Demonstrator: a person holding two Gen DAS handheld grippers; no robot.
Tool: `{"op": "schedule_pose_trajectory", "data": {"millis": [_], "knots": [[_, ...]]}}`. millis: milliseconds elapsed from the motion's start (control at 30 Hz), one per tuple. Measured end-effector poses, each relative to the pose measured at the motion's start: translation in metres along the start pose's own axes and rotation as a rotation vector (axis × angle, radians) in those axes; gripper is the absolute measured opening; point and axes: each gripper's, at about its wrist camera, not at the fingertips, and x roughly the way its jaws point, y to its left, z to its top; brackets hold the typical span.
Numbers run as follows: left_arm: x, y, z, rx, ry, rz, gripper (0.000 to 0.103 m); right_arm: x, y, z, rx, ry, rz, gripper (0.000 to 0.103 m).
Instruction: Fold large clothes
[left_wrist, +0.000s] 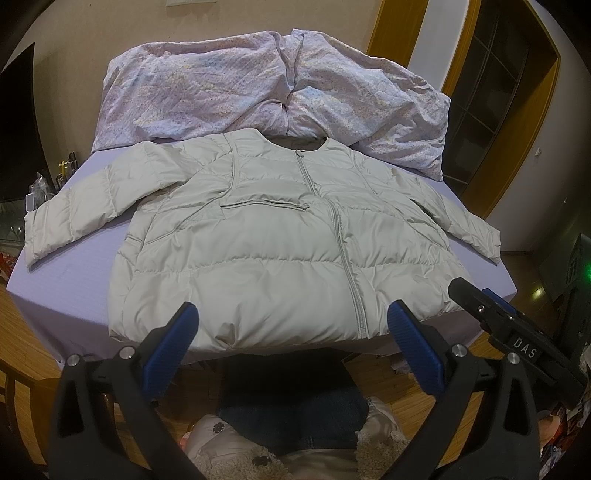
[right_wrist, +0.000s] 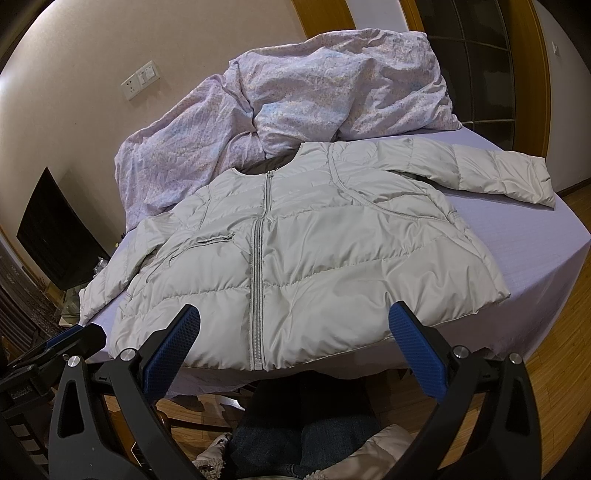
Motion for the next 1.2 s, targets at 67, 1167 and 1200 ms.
{"op": "schedule_pose_trajectory", "data": {"millis": [67,1167,1200], "knots": [[0.0,0.0,0.0,0.0,0.0,0.0,0.101,0.0002,0.0,-0.0001,0.0,-0.001,-0.001,0.102],[0.0,0.0,0.0,-0.001,0.0,0.0,0.101,0.003,-0.0012,-0.0008,0.0,0.001,-0.002,0.102],[0.0,0.0,0.0,-0.002,0.0,0.0,0.101,0.0029,-0.0012,-0.0008,0.0,0.001,-0.001,0.102]]}}
